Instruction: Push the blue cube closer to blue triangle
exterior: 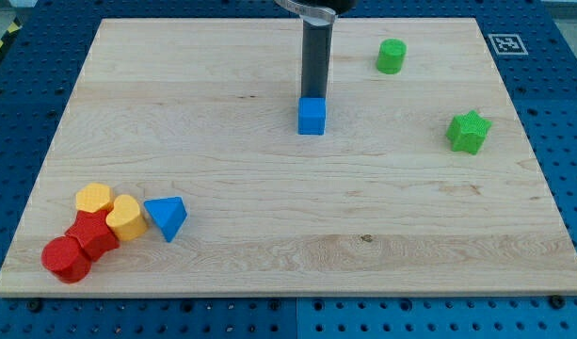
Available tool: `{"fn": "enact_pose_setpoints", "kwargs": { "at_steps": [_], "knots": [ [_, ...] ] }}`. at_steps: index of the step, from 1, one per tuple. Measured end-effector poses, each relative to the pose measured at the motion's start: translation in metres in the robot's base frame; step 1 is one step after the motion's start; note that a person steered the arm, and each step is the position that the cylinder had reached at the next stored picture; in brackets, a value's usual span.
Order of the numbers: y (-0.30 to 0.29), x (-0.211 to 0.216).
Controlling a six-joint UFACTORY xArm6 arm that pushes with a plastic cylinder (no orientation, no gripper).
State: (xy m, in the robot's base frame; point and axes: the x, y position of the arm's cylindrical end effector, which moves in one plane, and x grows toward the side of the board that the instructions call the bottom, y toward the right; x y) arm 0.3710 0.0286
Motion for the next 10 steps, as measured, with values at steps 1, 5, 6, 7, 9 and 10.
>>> {"fn": "enact_pose_setpoints", "kwargs": {
  "at_steps": [1,5,6,7,9,10],
  "knots": [
    [-0.013,0.003],
    [0.028,0.038],
    [0.005,0.038],
    [-0.001,0.036],
    [-0.027,0.006],
    [-0.027,0.021]
  ]
}}
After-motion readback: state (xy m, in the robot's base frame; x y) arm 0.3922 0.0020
